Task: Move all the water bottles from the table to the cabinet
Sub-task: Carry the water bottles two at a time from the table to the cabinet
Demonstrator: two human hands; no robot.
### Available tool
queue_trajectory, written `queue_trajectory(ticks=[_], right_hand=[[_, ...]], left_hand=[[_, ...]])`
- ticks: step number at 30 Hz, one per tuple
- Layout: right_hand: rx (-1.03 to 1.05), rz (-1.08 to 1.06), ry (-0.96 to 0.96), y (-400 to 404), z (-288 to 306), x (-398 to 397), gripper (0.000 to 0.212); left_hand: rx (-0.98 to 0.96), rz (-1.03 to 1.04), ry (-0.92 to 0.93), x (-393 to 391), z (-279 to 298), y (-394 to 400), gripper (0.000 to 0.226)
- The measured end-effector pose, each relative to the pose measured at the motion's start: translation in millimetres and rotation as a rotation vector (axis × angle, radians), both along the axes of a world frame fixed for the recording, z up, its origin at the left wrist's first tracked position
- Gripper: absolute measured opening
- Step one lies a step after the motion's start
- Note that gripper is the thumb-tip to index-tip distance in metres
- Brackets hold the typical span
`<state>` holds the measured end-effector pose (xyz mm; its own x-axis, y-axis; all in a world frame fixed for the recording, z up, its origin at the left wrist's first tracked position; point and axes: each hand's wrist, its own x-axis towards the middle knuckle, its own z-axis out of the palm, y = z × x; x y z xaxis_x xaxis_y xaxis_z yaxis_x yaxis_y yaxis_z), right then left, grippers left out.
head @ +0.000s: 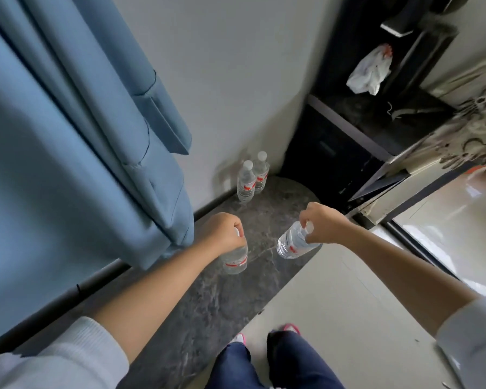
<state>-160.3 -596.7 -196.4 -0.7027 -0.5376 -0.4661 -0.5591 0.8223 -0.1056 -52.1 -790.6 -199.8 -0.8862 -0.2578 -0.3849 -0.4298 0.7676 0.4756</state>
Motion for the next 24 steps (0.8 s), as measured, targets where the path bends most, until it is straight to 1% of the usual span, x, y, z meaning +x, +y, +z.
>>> queue_trajectory(ticks=[4, 9, 14, 20, 22, 24], right_hand=[[0.032, 0.082, -0.027, -9.7, -7.0, -45.1, 0.029], [0.041, 0.214, -0.082, -21.2, -22.2, -109.8, 0.027], [0.055, 0.383, -0.155, -32.1, -46.6, -173.0, 0.029], [0.043, 0.443, -0.213, -49.7, -78.7, -226.5, 0.031], [0.052, 0.458, -0.226, -55.0, -90.3, -238.1, 0.032], [0.066, 0.48, -0.233, -60.4, -101.6, -247.2, 0.03]], left_hand=[[0.044, 0.025, -0.015, -36.1, -9.4, -0.3, 0.016], [0.056, 0.128, -0.045, -88.2, -22.3, 0.5, 0.02], [0.028, 0.329, -0.072, -135.3, -37.4, 16.7, 0.023], [0.066, 0.594, -0.123, -185.6, -60.5, 37.5, 0.036], [0.069, 0.634, -0.136, -202.2, -70.3, 42.1, 0.03], [0.07, 0.676, -0.136, -216.3, -81.9, 44.2, 0.029]])
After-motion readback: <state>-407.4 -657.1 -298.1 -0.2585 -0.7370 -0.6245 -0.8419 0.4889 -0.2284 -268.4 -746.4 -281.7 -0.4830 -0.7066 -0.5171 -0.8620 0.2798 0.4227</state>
